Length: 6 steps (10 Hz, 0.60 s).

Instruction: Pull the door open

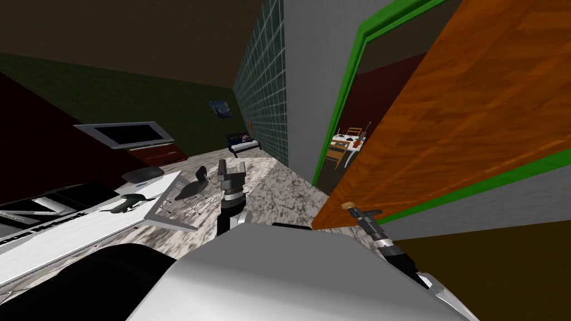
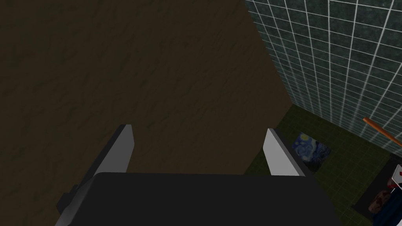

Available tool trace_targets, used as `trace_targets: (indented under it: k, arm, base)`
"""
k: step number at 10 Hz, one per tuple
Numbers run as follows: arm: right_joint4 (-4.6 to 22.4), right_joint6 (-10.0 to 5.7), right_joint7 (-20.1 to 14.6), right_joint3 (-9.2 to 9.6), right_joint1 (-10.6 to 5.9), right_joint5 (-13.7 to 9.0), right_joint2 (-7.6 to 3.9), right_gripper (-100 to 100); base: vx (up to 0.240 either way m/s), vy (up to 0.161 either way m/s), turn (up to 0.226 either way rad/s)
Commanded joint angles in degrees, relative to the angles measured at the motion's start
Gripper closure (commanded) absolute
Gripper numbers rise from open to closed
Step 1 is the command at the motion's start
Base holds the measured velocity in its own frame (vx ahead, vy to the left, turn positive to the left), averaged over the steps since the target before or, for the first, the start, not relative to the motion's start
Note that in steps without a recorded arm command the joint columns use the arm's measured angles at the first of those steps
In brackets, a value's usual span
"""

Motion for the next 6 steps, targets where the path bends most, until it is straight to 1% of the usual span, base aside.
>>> trace_targets:
  k: [1, 3, 6]
  arm:
    - [0.6, -0.59, 0.1, -0.37, 0.02, 0.3, -0.19, 100]
    - [1.2, -1.16, 0.1, -0.79, -0.07, 0.6, -0.33, 100]
    - [1.9, -1.9, 0.2, -1.33, -0.18, 1.0, -0.51, 100]
  base:
    - [-0.248, -0.117, 0.202]
    - [-0.21, -0.103, 0.178]
    - [-0.206, -0.085, 0.163]
